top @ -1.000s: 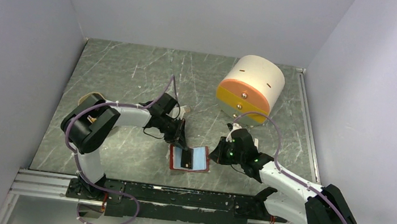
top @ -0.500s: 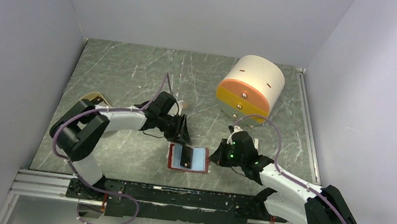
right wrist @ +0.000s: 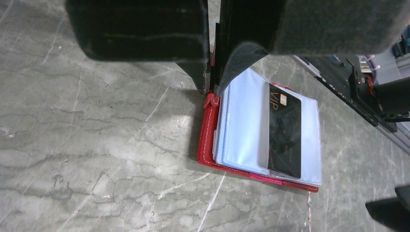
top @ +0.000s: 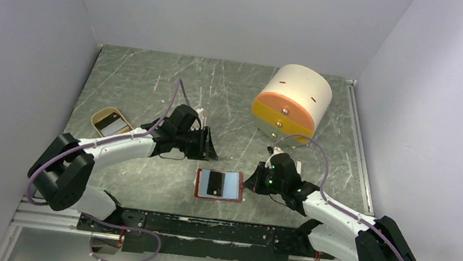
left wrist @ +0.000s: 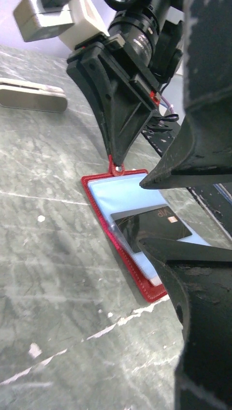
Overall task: Put the credit cards into the card holder
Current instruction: Insert the credit card into the card holder.
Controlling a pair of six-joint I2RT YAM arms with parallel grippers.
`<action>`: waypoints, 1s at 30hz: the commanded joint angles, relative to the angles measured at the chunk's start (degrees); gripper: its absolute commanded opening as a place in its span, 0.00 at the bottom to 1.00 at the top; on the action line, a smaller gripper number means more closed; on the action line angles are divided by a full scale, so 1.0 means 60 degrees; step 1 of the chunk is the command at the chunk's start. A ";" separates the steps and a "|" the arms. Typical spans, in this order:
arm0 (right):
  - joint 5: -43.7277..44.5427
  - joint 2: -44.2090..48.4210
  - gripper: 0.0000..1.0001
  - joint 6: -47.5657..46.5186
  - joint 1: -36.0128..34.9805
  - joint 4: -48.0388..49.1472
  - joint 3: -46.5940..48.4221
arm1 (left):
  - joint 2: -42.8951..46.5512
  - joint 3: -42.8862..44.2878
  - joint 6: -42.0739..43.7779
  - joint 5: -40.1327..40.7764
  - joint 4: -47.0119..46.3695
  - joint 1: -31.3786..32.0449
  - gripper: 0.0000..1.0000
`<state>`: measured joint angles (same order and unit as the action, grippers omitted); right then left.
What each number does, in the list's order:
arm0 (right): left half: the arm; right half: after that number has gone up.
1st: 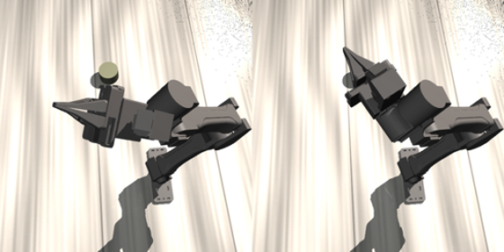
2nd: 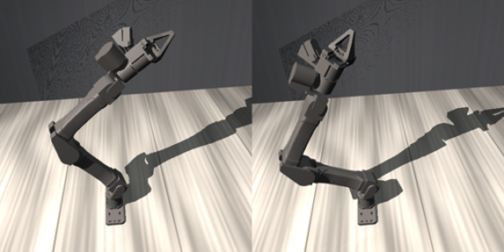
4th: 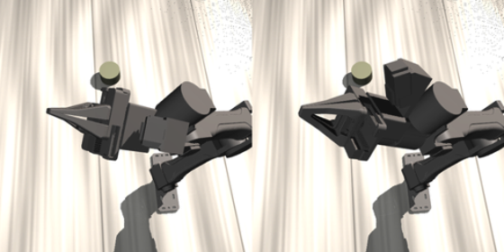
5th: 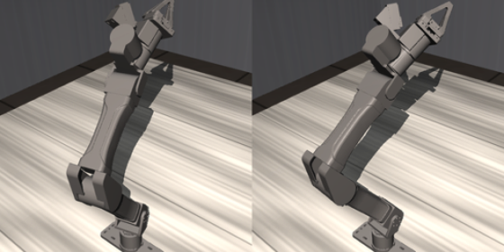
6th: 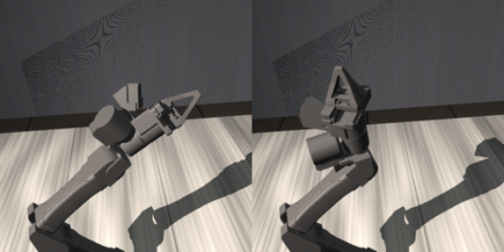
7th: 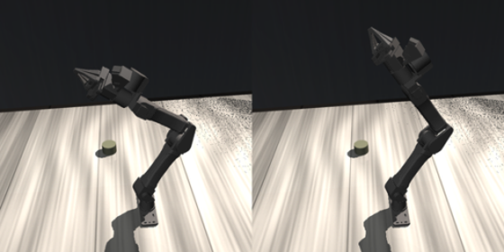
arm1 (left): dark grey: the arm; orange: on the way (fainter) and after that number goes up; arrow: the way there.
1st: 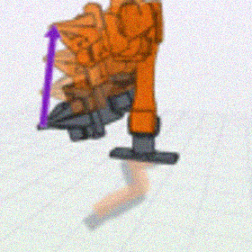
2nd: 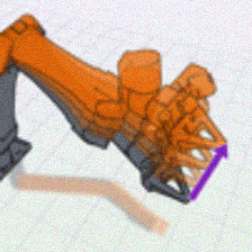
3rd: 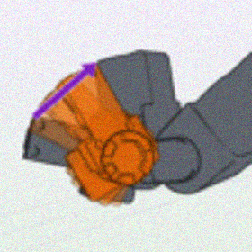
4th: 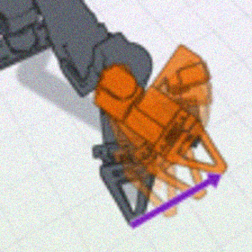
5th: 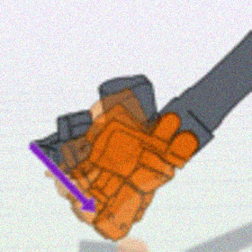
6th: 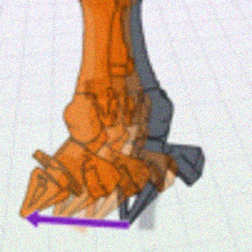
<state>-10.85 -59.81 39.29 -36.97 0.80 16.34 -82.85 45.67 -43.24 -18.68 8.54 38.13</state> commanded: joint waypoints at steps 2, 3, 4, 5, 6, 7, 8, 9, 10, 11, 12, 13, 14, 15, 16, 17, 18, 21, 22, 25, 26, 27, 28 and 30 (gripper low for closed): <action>-0.0048 -0.0018 0.03 0.0190 0.0025 0.0365 -0.0109 | 0.0356 -0.0448 -0.0458 0.0497 0.0293 0.0625 0.48; -0.0049 -0.0045 0.03 0.0203 0.0017 0.0376 -0.0090 | 0.0338 -0.0569 -0.0542 0.0429 0.0163 0.0708 0.49; -0.0040 -0.0054 0.03 0.0205 0.0010 0.0390 -0.0107 | 0.0292 -0.0667 -0.0641 0.0381 0.0015 0.0750 0.51; -0.0048 -0.0064 0.03 0.0212 0.0010 0.0414 -0.0105 | 0.0248 -0.0769 -0.0732 0.0330 -0.0135 0.0810 0.52; -0.0042 -0.0078 0.03 0.0219 0.0000 0.0422 -0.0111 | 0.0187 -0.0827 -0.0820 0.0293 -0.0265 0.0867 0.54; -0.0038 -0.0085 0.03 0.0210 -0.0004 0.0405 -0.0084 | 0.0152 -0.0877 -0.0895 0.0270 -0.0357 0.0916 0.55; -0.0033 -0.0107 0.03 0.0195 -0.0005 0.0376 -0.0053 | 0.0132 -0.0899 -0.0956 0.0284 -0.0383 0.0970 0.56; -0.0022 -0.0109 0.03 0.0187 -0.0005 0.0335 -0.0036 | 0.0134 -0.0897 -0.1007 0.0348 -0.0350 0.1024 0.57; 0.0009 -0.0086 0.03 0.0177 -0.0005 0.0303 -0.0020 | 0.0138 -0.0917 -0.1041 0.0455 -0.0303 0.1079 0.57; 0.0029 -0.0050 0.03 0.0165 -0.0005 0.0293 -0.0014 | 0.0165 -0.0948 -0.1095 0.0541 -0.0279 0.1117 0.57; 0.0033 -0.0031 0.03 0.0174 -0.0005 0.0292 -0.0013 | 0.0203 -0.1022 -0.1142 0.0594 -0.0293 0.1142 0.56; 0.0063 -0.0012 0.03 0.0175 -0.0005 0.0272 -0.0017 | 0.0237 -0.1103 -0.1193 0.0667 -0.0340 0.1157 0.56; 0.0069 0.0002 0.03 0.0176 -0.0001 0.0264 -0.0023 | 0.0267 -0.1171 -0.1255 0.0780 -0.0372 0.1150 0.55; 0.0079 0.0000 0.03 0.0187 -0.0012 0.0270 -0.0022 | 0.0300 -0.1226 -0.1290 0.0822 -0.0438 0.1153 0.56; 0.0080 0.0019 0.03 0.0197 -0.0002 0.0287 -0.0040 | 0.0307 -0.1252 -0.1322 0.0831 -0.0519 0.1149 0.56; 0.0069 0.0015 0.03 0.0204 -0.0005 0.0315 -0.0060 | 0.0288 -0.1256 -0.1352 0.0823 -0.0605 0.1151 0.56; 0.0059 0.0003 0.04 0.0205 -0.0005 0.0338 -0.0061 | 0.0260 -0.1238 -0.1372 0.0816 -0.0646 0.1150 0.56; 0.0030 -0.0088 0.04 0.0178 -0.0005 0.0322 0.0005 | 0.0071 -0.1194 -0.1401 0.0870 -0.0659 0.1171 0.56; 0.0035 -0.0101 0.04 0.0180 -0.0001 0.0334 0.0017 | 0.0037 -0.1227 -0.1438 0.0840 -0.0770 0.1161 0.56; 0.0025 -0.0072 0.04 0.0203 -0.0016 0.0383 0.0003 | -0.0039 -0.1339 -0.1567 0.0738 -0.1034 0.1195 0.56; 0.0015 -0.0066 0.04 0.0219 -0.0010 0.0408 -0.0011 | -0.0079 -0.1342 -0.1584 0.0760 -0.1063 0.1214 0.56; 0.0010 -0.0066 0.04 0.0220 -0.0015 0.0420 -0.0038 | -0.0132 -0.1331 -0.1595 0.0761 -0.1061 0.1221 0.56; 0.0007 -0.0058 0.04 0.0238 -0.0021 0.0434 -0.0060 | -0.0191 -0.1304 -0.1596 0.0762 -0.1057 0.1232 0.56; 0.0001 -0.0066 0.04 0.0242 -0.0028 0.0453 -0.0092 | -0.0357 -0.1162 -0.1569 0.0796 -0.0922 0.1287 0.56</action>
<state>-10.94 -60.27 40.14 -37.01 2.11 16.32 -83.42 38.13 -52.10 -14.96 4.40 44.91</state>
